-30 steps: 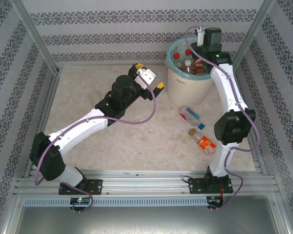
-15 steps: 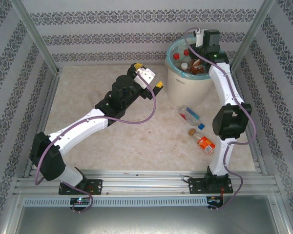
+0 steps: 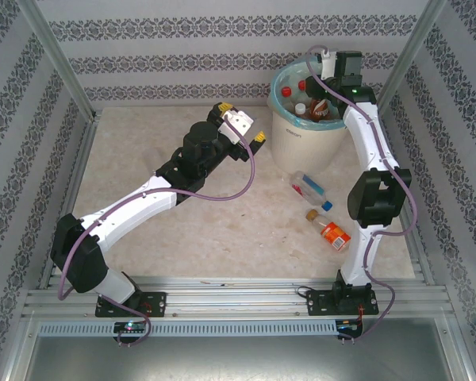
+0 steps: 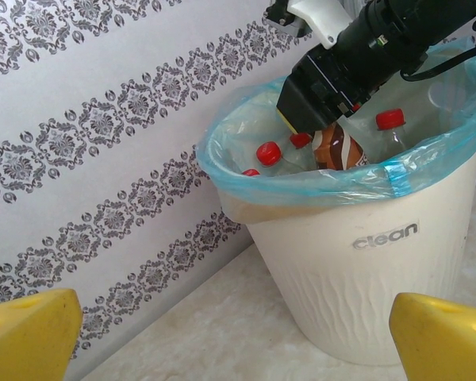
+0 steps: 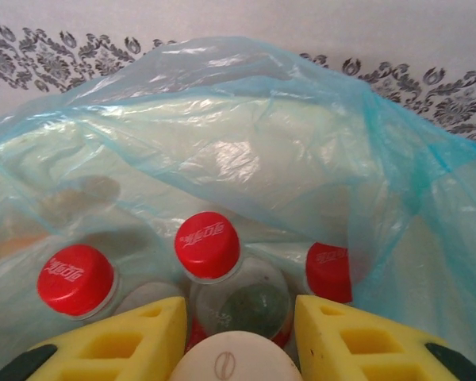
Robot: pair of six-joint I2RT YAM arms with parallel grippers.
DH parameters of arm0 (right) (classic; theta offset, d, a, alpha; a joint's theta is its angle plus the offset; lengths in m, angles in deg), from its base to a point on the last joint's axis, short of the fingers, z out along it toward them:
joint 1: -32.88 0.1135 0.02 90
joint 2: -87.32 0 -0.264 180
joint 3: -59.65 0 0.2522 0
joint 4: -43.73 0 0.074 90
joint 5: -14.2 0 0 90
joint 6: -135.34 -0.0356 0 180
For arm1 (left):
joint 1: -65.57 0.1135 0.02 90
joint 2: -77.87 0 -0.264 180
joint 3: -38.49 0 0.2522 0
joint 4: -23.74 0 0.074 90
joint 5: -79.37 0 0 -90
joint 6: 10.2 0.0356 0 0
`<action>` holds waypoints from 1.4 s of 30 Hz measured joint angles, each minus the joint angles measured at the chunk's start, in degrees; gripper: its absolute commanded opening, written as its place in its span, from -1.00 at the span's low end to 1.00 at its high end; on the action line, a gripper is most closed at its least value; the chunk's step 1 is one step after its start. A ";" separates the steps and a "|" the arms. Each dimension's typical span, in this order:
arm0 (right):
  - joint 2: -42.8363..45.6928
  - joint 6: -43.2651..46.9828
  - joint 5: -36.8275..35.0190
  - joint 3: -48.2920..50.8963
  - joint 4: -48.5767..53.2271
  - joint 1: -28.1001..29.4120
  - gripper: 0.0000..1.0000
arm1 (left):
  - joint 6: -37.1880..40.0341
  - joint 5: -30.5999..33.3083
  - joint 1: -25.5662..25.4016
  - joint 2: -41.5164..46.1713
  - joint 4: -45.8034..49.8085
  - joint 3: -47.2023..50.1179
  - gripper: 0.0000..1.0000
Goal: Put the plastic bottles in the bin
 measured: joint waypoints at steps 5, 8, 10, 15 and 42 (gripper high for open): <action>1.70 -2.21 2.38 0.00 2.43 0.66 0.06 | -0.13 1.05 0.00 0.50 0.00 0.00 1.00; 2.60 -2.71 3.78 0.00 3.23 1.11 0.02 | -0.42 1.42 0.00 0.83 0.00 0.02 1.00; 2.75 -3.19 4.13 0.00 3.50 1.49 -0.09 | -0.44 1.51 0.00 0.98 0.00 0.02 1.00; 2.75 -3.87 3.37 0.00 3.98 1.46 -0.33 | -0.44 2.38 0.00 1.18 0.02 0.07 1.00; 2.10 -10.01 -1.22 0.22 7.56 -1.44 0.08 | -30.82 7.10 21.31 -0.55 23.67 -4.79 1.00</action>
